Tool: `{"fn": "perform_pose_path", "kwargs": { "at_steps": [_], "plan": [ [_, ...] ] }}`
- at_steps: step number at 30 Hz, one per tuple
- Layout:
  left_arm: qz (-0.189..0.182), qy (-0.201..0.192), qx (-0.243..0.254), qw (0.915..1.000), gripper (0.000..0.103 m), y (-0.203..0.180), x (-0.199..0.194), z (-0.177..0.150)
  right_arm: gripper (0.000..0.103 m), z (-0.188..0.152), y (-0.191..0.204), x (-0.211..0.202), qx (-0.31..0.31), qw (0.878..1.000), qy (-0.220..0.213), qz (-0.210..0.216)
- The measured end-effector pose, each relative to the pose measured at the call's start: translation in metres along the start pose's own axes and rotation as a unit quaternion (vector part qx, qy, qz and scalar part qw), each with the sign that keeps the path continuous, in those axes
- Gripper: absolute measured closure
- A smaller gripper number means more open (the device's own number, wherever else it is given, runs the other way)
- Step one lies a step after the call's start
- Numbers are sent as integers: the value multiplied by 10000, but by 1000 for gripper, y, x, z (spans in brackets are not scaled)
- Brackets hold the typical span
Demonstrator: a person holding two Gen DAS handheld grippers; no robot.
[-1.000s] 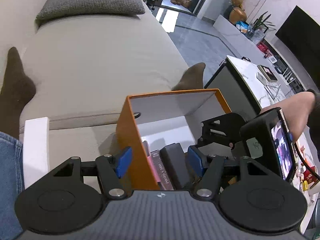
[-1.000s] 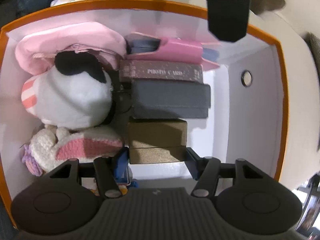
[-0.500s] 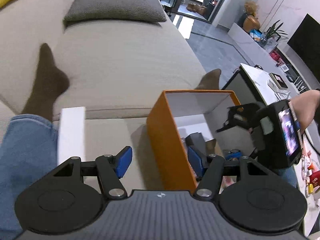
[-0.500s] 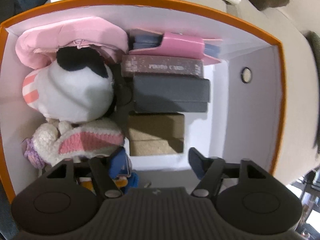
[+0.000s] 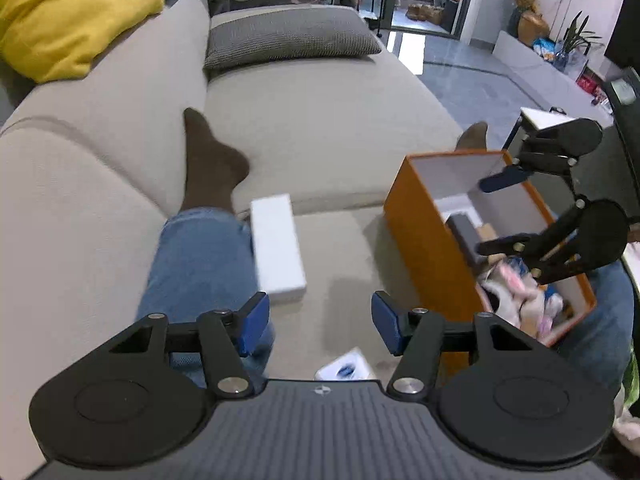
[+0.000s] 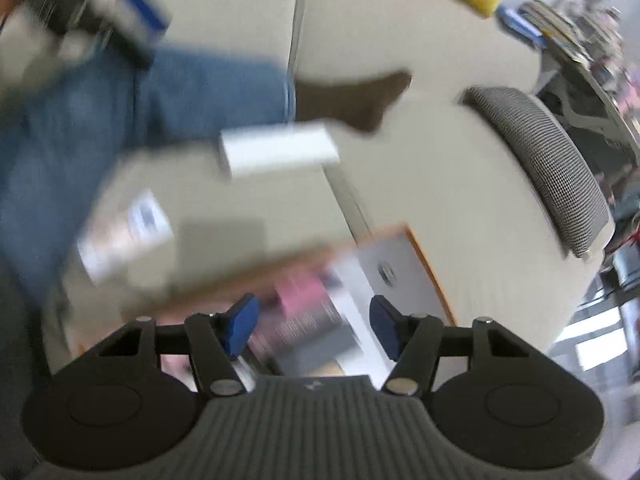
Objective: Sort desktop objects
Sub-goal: 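Move both tools from the orange box to the items on the sofa cushion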
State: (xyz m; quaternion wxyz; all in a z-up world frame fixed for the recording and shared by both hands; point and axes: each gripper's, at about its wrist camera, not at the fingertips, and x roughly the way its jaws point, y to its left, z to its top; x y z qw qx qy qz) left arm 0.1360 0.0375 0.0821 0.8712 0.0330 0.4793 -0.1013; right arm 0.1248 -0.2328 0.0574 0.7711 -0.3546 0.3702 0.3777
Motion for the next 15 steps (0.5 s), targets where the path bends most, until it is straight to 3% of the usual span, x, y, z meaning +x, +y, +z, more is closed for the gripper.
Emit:
{"fn": "perform_pose_path", "kwargs": {
  "at_steps": [3, 7, 11, 15],
  "plan": [
    [29, 26, -152, 9999, 36, 8, -1, -19, 39, 28, 17, -7, 658, 9973, -221, 242],
    [60, 40, -433, 9990, 42, 11, 18, -47, 41, 42, 60, 34, 1610, 9852, 35, 581],
    [-20, 65, -547, 9985, 44, 9, 35, -68, 47, 37, 87, 87, 2679, 9565, 474, 1054],
    [-16, 7, -674, 9977, 44, 13, 44, -80, 47, 20, 115, 120, 3267, 9356, 729, 1120]
  ]
}}
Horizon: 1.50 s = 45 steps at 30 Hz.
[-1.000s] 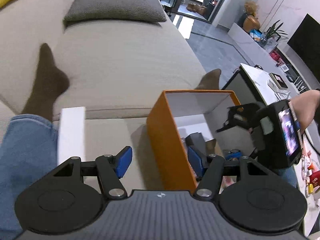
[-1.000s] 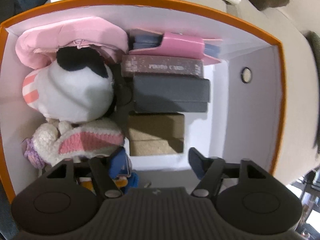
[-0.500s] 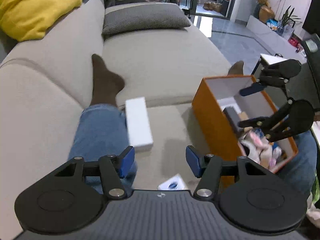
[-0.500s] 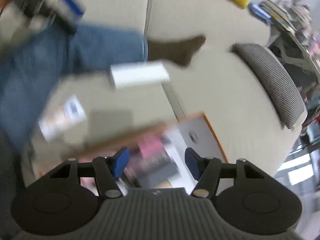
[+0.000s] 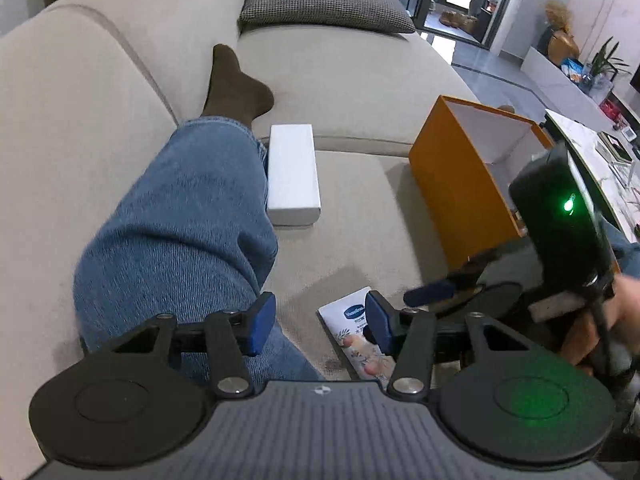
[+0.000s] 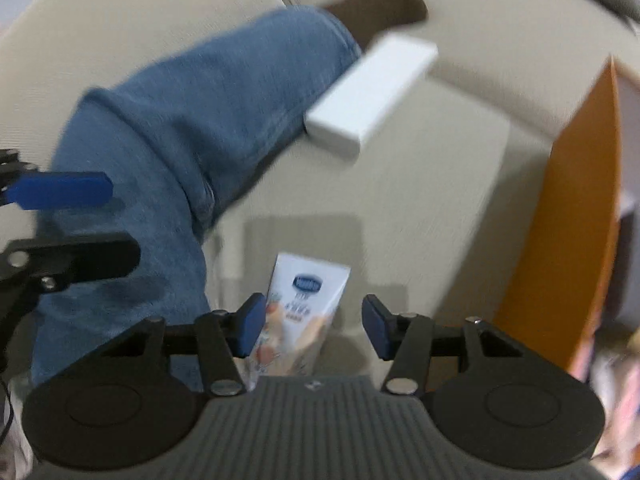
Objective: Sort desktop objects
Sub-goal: 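Move both tools from the orange box to the items on the sofa cushion, then grasp the Vaseline tube with the right tool while the left tool grasps the white box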
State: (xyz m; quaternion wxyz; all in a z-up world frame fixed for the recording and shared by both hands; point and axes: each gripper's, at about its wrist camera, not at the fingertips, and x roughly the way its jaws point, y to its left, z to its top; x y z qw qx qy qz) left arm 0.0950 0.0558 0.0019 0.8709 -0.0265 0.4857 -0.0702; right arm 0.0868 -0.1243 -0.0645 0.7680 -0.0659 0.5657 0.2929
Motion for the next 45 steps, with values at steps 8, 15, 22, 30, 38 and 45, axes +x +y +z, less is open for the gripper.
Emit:
{"fn": "perform_pose_path", "kwargs": {
  "at_steps": [8, 15, 22, 30, 38, 45],
  "plan": [
    [-142, 67, -9, 9999, 44, 6, 14, -10, 50, -16, -7, 23, 716, 9973, 138, 42],
    [-337, 27, -104, 9994, 45, 15, 16, -12, 50, -15, -9, 37, 795, 9966, 79, 195],
    [-352, 75, -145, 9992, 46, 16, 15, -9, 82, -17, -9, 26, 770, 9967, -204, 181],
    [-394, -29, 4, 9992, 46, 13, 14, 14, 90, -27, -14, -15, 658, 9951, -621, 391],
    [-372, -24, 409, 9985, 42, 5, 43, 75, 91, 2, -28, -61, 304, 9892, -1416, -233],
    [-33, 430, 477, 9979, 42, -4, 114, 128, 91, 36, -55, -64, 245, 9827, -1679, -743]
  ]
}}
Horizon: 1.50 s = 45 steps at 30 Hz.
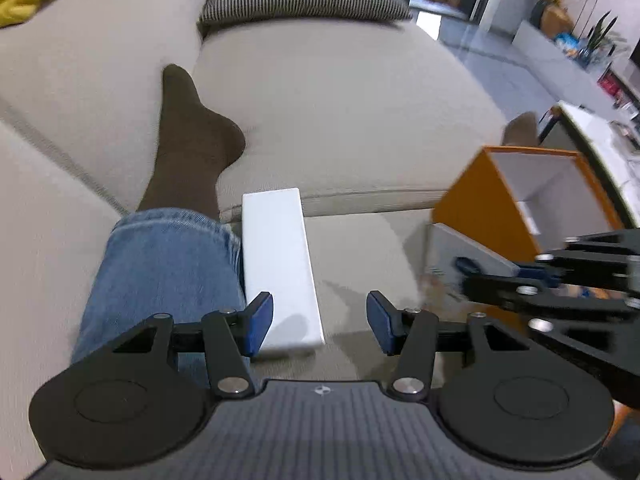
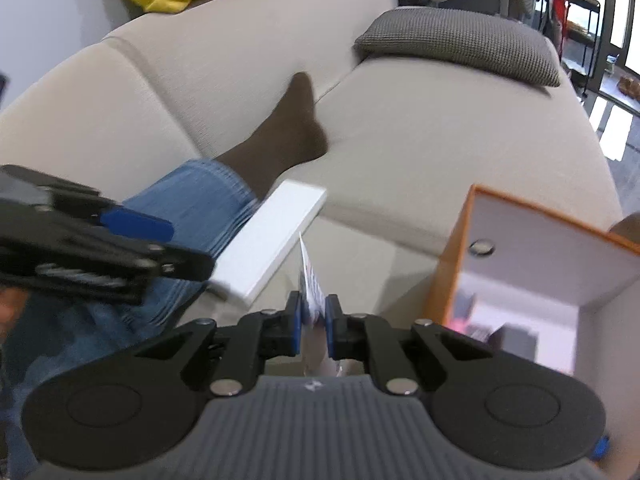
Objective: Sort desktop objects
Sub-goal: 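Grasp the Vaseline tube with the right tool while the left tool grasps the white box, then carry the white box with the left tool while the right tool carries the Vaseline tube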
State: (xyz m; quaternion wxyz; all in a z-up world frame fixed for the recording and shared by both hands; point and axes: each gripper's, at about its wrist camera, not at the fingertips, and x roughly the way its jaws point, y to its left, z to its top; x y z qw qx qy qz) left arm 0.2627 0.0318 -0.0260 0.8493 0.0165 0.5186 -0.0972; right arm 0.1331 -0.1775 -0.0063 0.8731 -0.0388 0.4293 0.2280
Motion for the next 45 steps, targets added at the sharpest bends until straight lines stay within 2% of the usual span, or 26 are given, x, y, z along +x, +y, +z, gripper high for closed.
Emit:
{"fn": "perform_pose_path", "kwargs": {
  "at_steps": [5, 9, 12, 15, 23, 29, 35, 41, 45],
  "plan": [
    [379, 489, -82, 9981, 38, 2, 53, 26, 91, 13, -21, 9, 25, 10000, 50, 28],
    [399, 799, -375, 9953, 35, 13, 79, 34, 91, 11, -29, 25, 65, 9996, 227, 123],
    [634, 885, -376, 9933, 30, 16, 91, 36, 91, 9, -35, 26, 95, 9995, 194, 224],
    [663, 1028, -433, 9915, 30, 20, 100, 35, 91, 8, -37, 26, 113, 9993, 192, 287],
    [926, 1215, -213, 9880, 32, 10, 113, 31, 91, 8, -38, 27, -7, 9990, 170, 403],
    [823, 1081, -201, 9905, 33, 10, 103, 18, 91, 8, -38, 27, -68, 9990, 134, 415],
    [569, 802, -166, 9950, 34, 6, 71, -1, 92, 11, -37, 12, -3, 9990, -40, 441],
    [329, 316, 313, 9985, 34, -11, 19, -20, 92, 14, -35, -20, 129, 9978, -402, 510],
    [237, -22, 873, 9959, 34, -35, -21, -19, 92, 17, -34, -54, 42, 9963, -718, 479]
  ]
}}
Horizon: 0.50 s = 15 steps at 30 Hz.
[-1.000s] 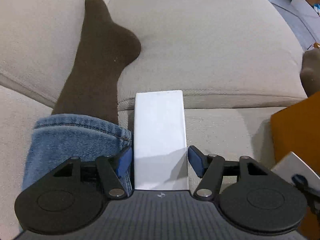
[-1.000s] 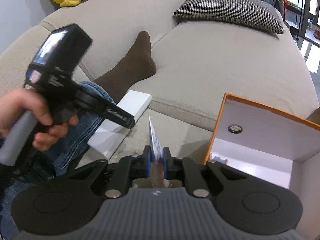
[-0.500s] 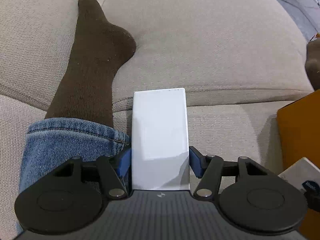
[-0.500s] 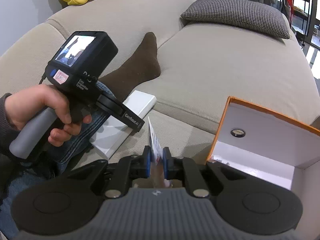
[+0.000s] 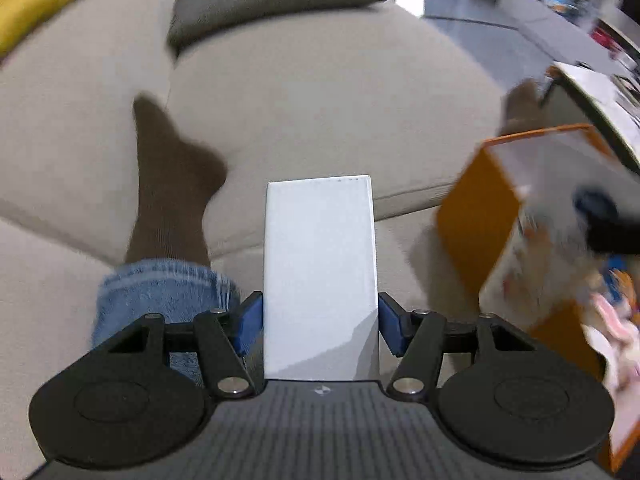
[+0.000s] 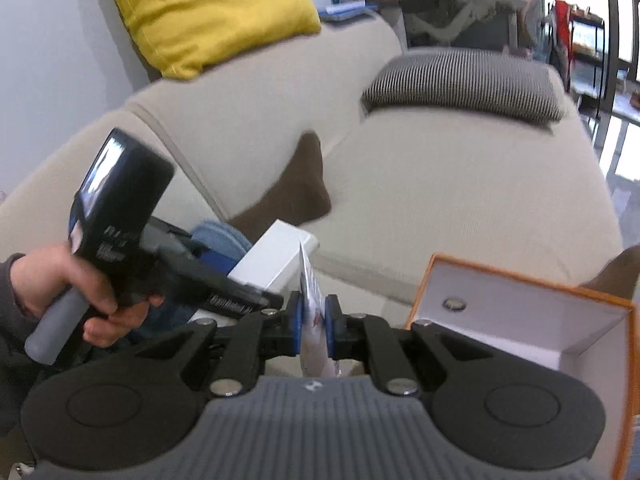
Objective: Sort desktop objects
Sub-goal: 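Carry the white box with the left tool while the right tool carries the Vaseline tube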
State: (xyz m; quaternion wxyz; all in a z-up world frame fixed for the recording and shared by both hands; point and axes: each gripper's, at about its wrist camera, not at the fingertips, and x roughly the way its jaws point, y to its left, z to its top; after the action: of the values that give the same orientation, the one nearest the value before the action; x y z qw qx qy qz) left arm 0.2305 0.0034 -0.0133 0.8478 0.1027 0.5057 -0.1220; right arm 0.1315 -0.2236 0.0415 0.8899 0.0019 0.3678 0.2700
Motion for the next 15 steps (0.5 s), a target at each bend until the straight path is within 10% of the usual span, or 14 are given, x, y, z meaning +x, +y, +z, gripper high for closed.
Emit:
{"fn": "perform_pose_path", "kwargs": {
  "at_steps": [9, 15],
  "plan": [
    [-385, -873, 1091, 9894, 34, -51, -73, 17, 92, 4, -25, -91, 43, 9937, -631, -928],
    [-601, -970, 2044, 9722, 34, -113, -55, 49, 92, -21, -76, -105, 547, 9827, -495, -1700]
  ]
}}
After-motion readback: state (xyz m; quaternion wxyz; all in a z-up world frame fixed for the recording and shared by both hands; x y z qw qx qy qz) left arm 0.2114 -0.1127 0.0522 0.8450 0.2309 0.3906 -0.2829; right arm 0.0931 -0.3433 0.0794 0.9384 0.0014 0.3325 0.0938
